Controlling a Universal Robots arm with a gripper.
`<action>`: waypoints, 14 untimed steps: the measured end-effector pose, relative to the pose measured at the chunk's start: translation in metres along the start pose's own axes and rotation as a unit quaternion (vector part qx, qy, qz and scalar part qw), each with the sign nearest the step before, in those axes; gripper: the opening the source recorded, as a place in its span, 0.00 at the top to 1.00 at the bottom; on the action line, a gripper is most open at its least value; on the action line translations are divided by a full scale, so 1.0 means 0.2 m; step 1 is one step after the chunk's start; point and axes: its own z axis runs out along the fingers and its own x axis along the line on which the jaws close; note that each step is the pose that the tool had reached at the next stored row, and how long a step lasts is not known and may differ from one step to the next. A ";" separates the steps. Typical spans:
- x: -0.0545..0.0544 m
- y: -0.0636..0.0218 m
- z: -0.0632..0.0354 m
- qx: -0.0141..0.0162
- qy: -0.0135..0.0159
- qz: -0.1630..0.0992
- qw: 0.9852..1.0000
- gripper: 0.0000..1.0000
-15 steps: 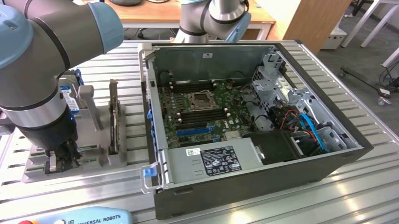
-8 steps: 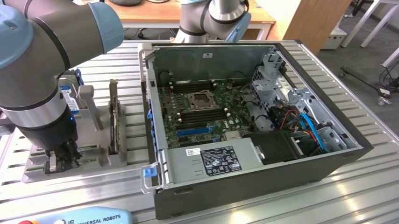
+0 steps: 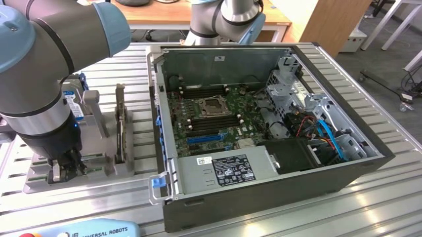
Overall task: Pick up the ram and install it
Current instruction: 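Pick up the ram and move it above insertion slot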
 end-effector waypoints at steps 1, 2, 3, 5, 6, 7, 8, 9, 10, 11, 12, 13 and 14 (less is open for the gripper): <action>0.00 0.000 0.000 0.000 0.000 0.000 1.000 0.81; 0.00 0.000 0.000 0.000 0.000 0.000 1.000 0.81; 0.00 0.000 0.000 0.000 0.000 0.000 1.000 0.81; 0.00 0.000 0.000 0.000 0.000 0.000 1.000 0.81; 0.00 0.000 0.000 0.000 0.000 0.000 1.000 0.81; 0.00 0.000 0.000 0.000 0.000 0.000 1.000 0.81; 0.00 0.000 0.000 0.000 0.000 0.000 1.000 0.81; 0.00 0.000 0.000 0.000 0.000 0.000 1.000 0.81; 0.00 0.000 0.000 0.000 0.000 0.000 1.000 0.81; 0.00 0.000 0.000 0.000 0.000 0.000 1.000 0.81; 0.00 0.000 0.000 0.000 0.000 0.000 1.000 0.81; 0.00 0.000 0.000 0.000 0.000 0.000 1.000 0.82; 0.00 0.000 0.000 0.000 0.000 0.000 1.000 0.88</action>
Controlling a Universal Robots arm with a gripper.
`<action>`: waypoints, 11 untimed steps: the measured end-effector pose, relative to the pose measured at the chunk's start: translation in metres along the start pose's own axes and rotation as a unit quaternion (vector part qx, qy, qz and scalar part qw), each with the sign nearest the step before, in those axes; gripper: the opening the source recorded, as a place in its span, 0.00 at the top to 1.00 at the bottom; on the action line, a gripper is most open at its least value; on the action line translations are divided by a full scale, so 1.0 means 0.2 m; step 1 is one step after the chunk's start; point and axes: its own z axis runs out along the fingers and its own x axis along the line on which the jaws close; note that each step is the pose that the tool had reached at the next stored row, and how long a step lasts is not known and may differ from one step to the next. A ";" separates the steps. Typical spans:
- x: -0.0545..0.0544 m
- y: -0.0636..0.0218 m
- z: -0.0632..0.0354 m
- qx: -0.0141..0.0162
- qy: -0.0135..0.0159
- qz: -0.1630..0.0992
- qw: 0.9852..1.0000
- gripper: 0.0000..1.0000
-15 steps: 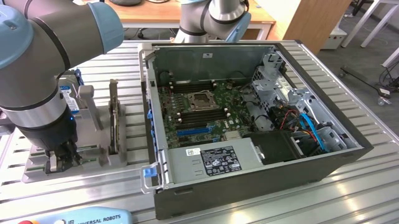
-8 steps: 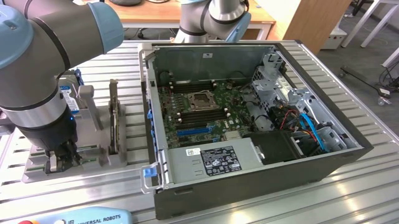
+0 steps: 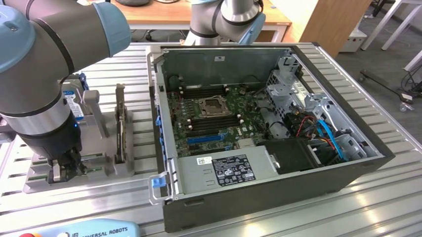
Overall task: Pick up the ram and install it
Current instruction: 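Pick up the ram and move it above insertion slot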
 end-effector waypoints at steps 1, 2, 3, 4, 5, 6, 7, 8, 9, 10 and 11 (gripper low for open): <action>0.00 0.000 0.000 0.000 0.000 0.000 1.000 0.88; 0.00 0.000 0.000 0.000 0.000 0.000 1.000 0.88; 0.00 0.000 0.000 0.000 0.000 0.000 1.000 0.88; 0.00 0.000 0.000 0.000 0.000 0.000 1.000 0.88; 0.00 0.000 0.000 0.000 0.000 0.000 1.000 0.88; 0.00 0.000 0.000 0.000 0.000 0.000 1.000 0.88; 0.00 0.000 0.000 0.000 0.000 0.000 1.000 0.88; 0.00 0.000 0.000 0.000 0.000 0.000 1.000 0.88; 0.00 0.000 0.000 0.000 0.000 0.000 1.000 0.88; 0.00 0.000 0.000 0.000 0.000 0.000 1.000 0.88; 0.00 0.000 0.000 0.000 0.000 0.000 1.000 0.88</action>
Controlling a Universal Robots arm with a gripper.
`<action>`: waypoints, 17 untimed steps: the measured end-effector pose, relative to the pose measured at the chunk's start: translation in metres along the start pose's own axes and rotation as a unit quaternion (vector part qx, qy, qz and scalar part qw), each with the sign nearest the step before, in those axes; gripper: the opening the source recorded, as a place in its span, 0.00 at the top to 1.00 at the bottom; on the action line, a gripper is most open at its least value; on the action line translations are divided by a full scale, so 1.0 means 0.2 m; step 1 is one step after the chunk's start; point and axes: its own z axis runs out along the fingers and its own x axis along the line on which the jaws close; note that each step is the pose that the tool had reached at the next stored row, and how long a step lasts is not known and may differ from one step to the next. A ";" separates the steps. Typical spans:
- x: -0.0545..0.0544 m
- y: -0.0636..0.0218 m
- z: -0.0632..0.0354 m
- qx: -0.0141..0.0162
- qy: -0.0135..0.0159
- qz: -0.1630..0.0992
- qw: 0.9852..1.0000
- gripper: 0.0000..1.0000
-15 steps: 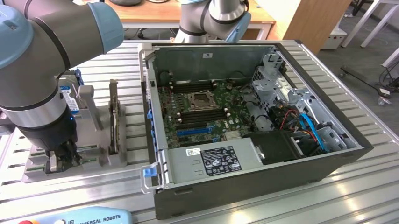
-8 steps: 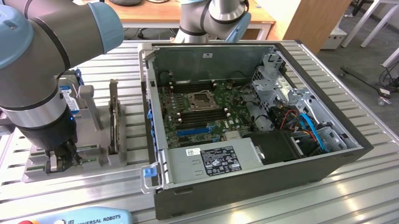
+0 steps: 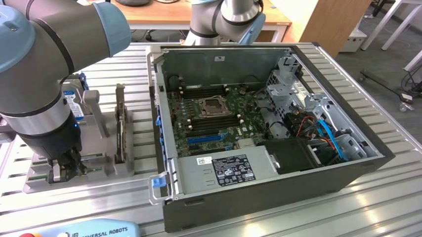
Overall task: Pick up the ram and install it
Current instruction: 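Pick up the ram and move it above insertion slot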
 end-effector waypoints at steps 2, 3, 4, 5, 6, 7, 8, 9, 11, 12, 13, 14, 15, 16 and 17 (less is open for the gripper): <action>0.00 0.000 0.000 0.000 0.000 0.000 1.000 0.88; 0.00 0.000 -0.002 0.000 0.000 0.000 1.000 0.88; 0.00 0.000 -0.007 0.000 0.000 0.000 1.000 0.88; 0.00 0.000 -0.011 0.000 0.000 0.000 1.000 0.88; 0.00 0.000 -0.013 0.000 0.000 0.000 1.000 0.88; 0.00 0.000 -0.017 0.000 0.000 0.000 1.000 0.88; 0.00 0.000 -0.023 0.000 0.000 0.000 1.000 0.88; 0.00 0.001 -0.029 0.000 0.000 0.000 1.000 0.88; 0.00 0.001 -0.044 0.000 0.000 0.000 1.000 0.88; 0.00 0.001 -0.053 0.000 0.000 0.000 1.000 0.88; 0.00 0.001 -0.063 0.000 0.000 0.000 1.000 0.88; 0.00 0.001 -0.071 0.000 0.000 0.000 1.000 0.88; 0.00 0.001 -0.081 0.000 0.000 0.000 1.000 0.88; 0.00 0.002 -0.089 0.000 0.000 0.000 1.000 0.88; 0.00 0.002 -0.098 0.000 0.000 0.000 1.000 0.88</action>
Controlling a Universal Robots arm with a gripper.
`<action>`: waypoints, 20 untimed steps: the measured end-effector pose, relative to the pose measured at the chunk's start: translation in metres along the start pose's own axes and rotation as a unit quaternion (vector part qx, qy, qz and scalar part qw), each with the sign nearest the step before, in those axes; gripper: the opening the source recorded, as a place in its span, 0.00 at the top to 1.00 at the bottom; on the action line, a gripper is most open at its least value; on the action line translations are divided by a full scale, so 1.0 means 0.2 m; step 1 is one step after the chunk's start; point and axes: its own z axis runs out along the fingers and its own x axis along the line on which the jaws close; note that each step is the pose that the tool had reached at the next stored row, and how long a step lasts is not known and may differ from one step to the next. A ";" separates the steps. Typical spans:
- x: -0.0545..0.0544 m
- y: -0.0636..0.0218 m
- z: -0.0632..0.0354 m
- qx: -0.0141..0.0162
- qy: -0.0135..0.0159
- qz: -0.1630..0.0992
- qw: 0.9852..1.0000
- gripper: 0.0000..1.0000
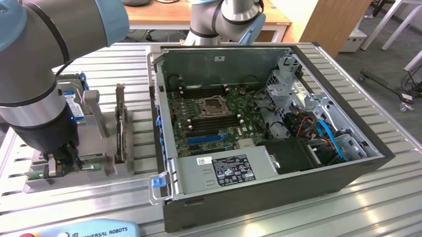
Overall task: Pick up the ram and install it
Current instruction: 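Pick up the ram and move it above insertion slot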
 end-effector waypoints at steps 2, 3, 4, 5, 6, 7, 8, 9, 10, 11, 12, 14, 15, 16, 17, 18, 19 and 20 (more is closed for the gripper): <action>0.00 0.000 -0.019 0.000 0.000 0.000 1.000 0.88; 0.00 0.001 -0.029 0.000 0.000 -0.001 1.000 0.88; 0.00 0.001 -0.039 0.000 0.000 -0.001 1.000 0.88; 0.00 0.001 -0.051 0.000 0.000 -0.001 1.000 0.88; 0.00 0.001 -0.063 0.000 0.000 -0.001 1.000 0.88; 0.00 0.001 -0.075 0.000 0.000 -0.002 1.000 0.88; 0.00 0.002 -0.087 0.000 0.000 -0.002 1.000 0.88; 0.00 0.002 -0.100 0.000 0.000 -0.002 1.000 0.88; 0.00 0.002 -0.113 0.000 0.000 -0.002 1.000 0.88; 0.00 0.002 -0.127 0.000 0.000 -0.002 1.000 0.88; 0.00 0.002 -0.141 0.000 0.000 -0.003 1.000 0.88; 0.00 0.003 -0.173 0.000 0.000 -0.003 1.000 0.88; 0.00 0.003 -0.189 0.000 0.000 -0.003 1.000 0.88; 0.00 0.003 -0.207 0.000 0.000 -0.003 1.000 0.88; 0.00 0.004 -0.224 0.000 0.000 -0.003 1.000 0.88; 0.00 0.004 -0.243 0.000 0.000 -0.003 1.000 0.88; 0.00 0.004 -0.262 0.000 0.000 -0.003 1.000 0.88; 0.00 0.005 -0.282 0.000 0.000 -0.003 1.000 0.88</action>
